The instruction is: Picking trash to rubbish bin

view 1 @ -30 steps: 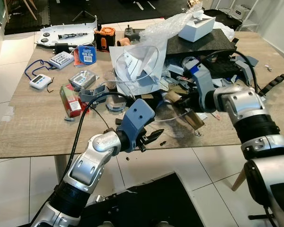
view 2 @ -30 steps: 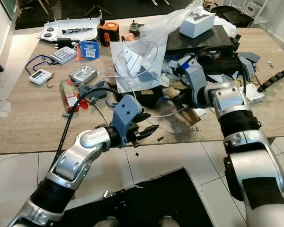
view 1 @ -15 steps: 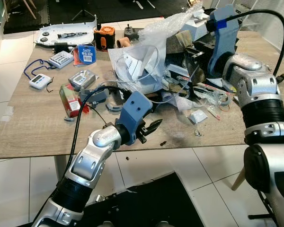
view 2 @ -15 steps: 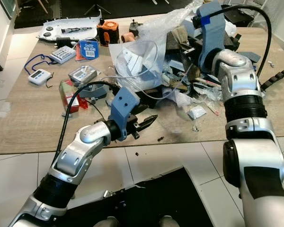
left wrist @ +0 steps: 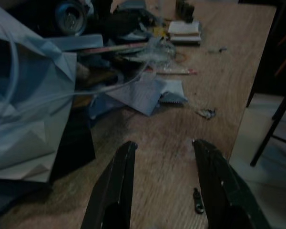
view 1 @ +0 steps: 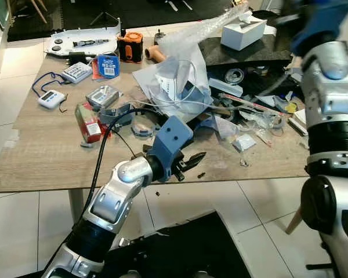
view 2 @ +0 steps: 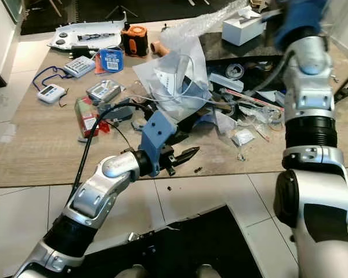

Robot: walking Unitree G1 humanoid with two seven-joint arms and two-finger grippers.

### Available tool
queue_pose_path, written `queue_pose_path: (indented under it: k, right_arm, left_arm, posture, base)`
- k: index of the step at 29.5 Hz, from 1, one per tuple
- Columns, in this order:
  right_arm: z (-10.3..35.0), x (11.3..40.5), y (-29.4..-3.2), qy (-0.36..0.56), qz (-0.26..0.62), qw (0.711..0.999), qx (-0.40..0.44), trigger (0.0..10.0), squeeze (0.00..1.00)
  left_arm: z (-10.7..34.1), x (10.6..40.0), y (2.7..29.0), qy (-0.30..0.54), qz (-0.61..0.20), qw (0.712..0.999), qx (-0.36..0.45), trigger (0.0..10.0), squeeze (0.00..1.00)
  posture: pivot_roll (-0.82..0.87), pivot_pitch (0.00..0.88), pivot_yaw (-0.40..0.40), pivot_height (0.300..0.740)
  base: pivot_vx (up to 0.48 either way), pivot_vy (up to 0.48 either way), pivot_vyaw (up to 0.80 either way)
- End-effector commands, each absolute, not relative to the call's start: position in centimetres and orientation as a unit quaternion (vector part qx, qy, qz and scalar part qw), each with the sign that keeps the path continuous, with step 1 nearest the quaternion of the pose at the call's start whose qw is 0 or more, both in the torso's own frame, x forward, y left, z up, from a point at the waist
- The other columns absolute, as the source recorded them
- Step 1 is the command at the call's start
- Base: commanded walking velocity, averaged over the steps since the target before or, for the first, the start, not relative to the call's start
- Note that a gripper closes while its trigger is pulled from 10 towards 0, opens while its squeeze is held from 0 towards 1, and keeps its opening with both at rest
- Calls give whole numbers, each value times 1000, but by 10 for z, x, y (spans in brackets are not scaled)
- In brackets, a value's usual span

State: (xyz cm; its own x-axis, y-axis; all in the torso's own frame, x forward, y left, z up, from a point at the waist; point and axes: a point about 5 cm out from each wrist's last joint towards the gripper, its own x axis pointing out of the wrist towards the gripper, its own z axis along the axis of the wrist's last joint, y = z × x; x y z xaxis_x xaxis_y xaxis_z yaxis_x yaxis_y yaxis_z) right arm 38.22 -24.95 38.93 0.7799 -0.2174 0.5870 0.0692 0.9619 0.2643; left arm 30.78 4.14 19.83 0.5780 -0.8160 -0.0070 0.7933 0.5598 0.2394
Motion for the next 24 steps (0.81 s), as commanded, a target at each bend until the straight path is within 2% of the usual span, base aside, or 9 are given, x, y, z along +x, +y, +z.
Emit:
queue_pose_path:
  k: [1, 6, 14, 16, 17, 18, 19, 21, 24]
  right_arm:
    - [370, 388, -267, -283, -92, 914, 277, 0, 0]
    - [348, 400, -262, -220, -47, 869, 441, 0, 0]
    - [349, 403, -251, -205, 6, 846, 493, 0, 0]
    - [354, 402, -248, -212, 20, 856, 472, 0, 0]
    - [354, 396, -238, -219, 25, 928, 299, 10000, 0]
    - [354, 396, -238, -219, 25, 928, 299, 10000, 0]
    - [345, 390, -225, -215, 25, 959, 182, 10000, 0]
    - [345, 390, -225, -215, 25, 959, 182, 10000, 0]
    - [329, 379, -212, -219, 13, 973, 71, 10000, 0]
  left_arm:
    - [194, 305, 36, -50, -466, 877, 105, 10000, 0]
    - [193, 304, 37, -47, -467, 876, 108, 10000, 0]
    - [194, 305, 39, -50, -464, 878, 109, 10000, 0]
    - [195, 306, 40, -56, -457, 881, 111, 10000, 0]
    - [199, 311, 49, -77, -402, 905, 120, 10000, 0]
    - [199, 311, 49, -77, -402, 905, 120, 10000, 0]
    - [201, 314, 58, -84, -350, 926, 113, 10000, 0]
    - [201, 314, 58, -84, -350, 926, 113, 10000, 0]
    - [206, 316, 75, -87, -279, 952, 90, 10000, 0]
  posture:
    - [41, 172, -2, 740]
    - [41, 172, -2, 740]
    - [50, 169, 3, 740]
    - [48, 168, 3, 740]
    - [41, 164, 8, 740]
    - [41, 164, 8, 740]
    - [42, 164, 11, 740]
    - [42, 164, 11, 740]
    - [48, 165, 11, 740]
  base:
    - [0, 0, 0]
    - [0, 0, 0]
    - [0, 0, 0]
    - [0, 0, 0]
    - [0, 0, 0]
    - [0, 0, 0]
    - [0, 0, 0]
    - [0, 0, 0]
    - [0, 0, 0]
